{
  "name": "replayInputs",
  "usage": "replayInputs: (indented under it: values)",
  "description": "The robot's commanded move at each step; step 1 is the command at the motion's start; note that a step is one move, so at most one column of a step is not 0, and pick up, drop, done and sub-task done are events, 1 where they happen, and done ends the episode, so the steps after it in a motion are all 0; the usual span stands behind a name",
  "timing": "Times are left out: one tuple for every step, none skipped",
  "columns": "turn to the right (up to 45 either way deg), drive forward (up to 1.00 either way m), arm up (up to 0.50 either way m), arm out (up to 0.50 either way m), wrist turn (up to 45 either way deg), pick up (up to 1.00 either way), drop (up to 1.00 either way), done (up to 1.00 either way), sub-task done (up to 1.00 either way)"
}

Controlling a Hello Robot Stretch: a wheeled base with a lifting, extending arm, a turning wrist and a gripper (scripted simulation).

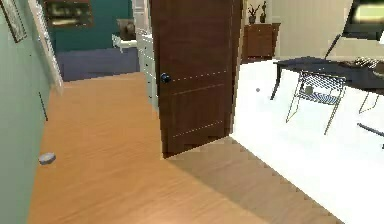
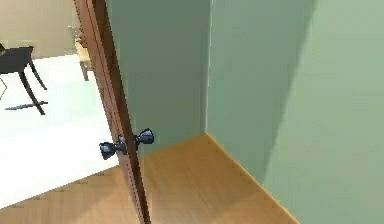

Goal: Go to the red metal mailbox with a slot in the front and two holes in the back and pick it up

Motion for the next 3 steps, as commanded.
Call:
replayInputs:
  values:
    - [-27.0,0.00,0.00,0.00,0.0,0.00,0.00,0.00,0.00]
    - [0.0,1.00,0.00,0.00,0.0,0.00,0.00,0.00,0.00]
    - [0.0,1.00,0.00,0.00,0.0,0.00,0.00,0.00,0.00]
